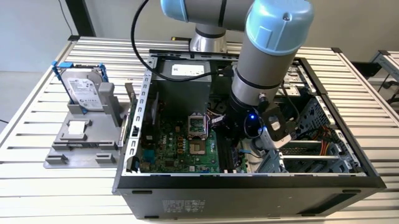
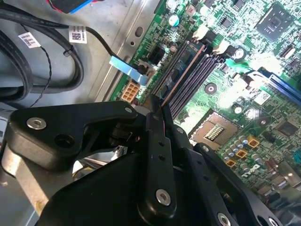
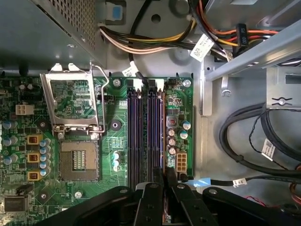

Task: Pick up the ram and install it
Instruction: 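Insert the ram into the slot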

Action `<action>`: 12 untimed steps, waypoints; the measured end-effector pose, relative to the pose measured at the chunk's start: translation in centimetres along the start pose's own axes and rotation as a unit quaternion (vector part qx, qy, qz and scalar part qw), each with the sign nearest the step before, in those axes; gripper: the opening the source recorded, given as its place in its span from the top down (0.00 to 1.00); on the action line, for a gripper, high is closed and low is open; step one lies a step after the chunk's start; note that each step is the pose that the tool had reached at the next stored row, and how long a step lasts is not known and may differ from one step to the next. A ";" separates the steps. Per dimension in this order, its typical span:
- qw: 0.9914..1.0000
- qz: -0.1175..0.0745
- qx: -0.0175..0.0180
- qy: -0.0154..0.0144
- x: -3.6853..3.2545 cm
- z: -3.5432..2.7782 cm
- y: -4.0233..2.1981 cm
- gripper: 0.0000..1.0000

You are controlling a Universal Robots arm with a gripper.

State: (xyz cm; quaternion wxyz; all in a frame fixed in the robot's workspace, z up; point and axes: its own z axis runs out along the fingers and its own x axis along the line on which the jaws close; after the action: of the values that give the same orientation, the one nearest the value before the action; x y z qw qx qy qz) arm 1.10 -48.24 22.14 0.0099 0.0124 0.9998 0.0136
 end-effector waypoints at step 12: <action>1.000 0.000 0.000 0.003 0.00 0.26 0.09 1.00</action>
State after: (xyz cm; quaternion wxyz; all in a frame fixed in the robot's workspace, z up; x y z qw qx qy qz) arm 1.11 -48.14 21.88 0.0074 0.0129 0.9998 0.0134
